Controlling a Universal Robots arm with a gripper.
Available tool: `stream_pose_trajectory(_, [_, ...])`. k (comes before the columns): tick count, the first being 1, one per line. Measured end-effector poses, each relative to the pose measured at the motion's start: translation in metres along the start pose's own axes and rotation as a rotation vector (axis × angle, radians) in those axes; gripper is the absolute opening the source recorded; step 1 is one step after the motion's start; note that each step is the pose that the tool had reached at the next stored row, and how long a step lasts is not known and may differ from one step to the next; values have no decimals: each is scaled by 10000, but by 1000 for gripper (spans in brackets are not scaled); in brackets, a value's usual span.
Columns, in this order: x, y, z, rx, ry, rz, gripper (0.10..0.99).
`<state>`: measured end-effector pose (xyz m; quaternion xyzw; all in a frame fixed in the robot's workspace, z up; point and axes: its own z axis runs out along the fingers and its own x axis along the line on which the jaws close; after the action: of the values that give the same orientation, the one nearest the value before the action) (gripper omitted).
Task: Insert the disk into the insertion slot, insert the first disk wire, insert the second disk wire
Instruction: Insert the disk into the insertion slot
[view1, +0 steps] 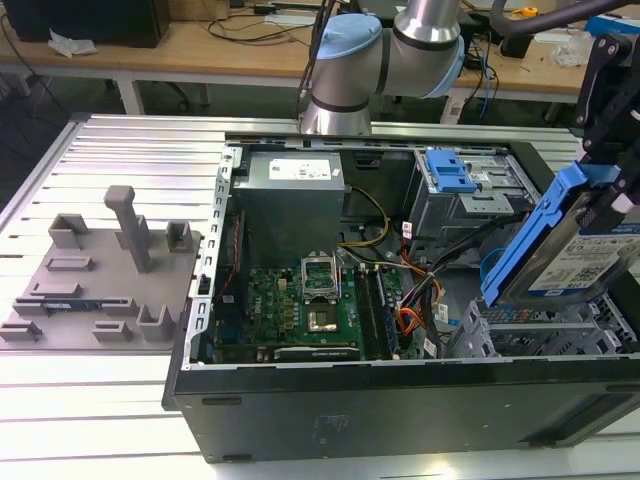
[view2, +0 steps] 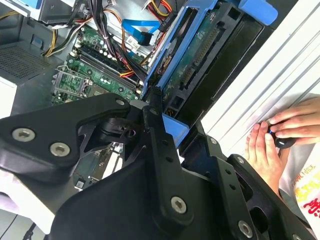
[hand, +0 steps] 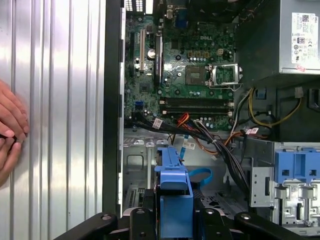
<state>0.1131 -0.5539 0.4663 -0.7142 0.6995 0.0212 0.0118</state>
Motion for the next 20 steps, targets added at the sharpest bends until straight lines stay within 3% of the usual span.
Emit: stream_pose_trajectory(20, [23,-17,43,-3,-2,20,365])
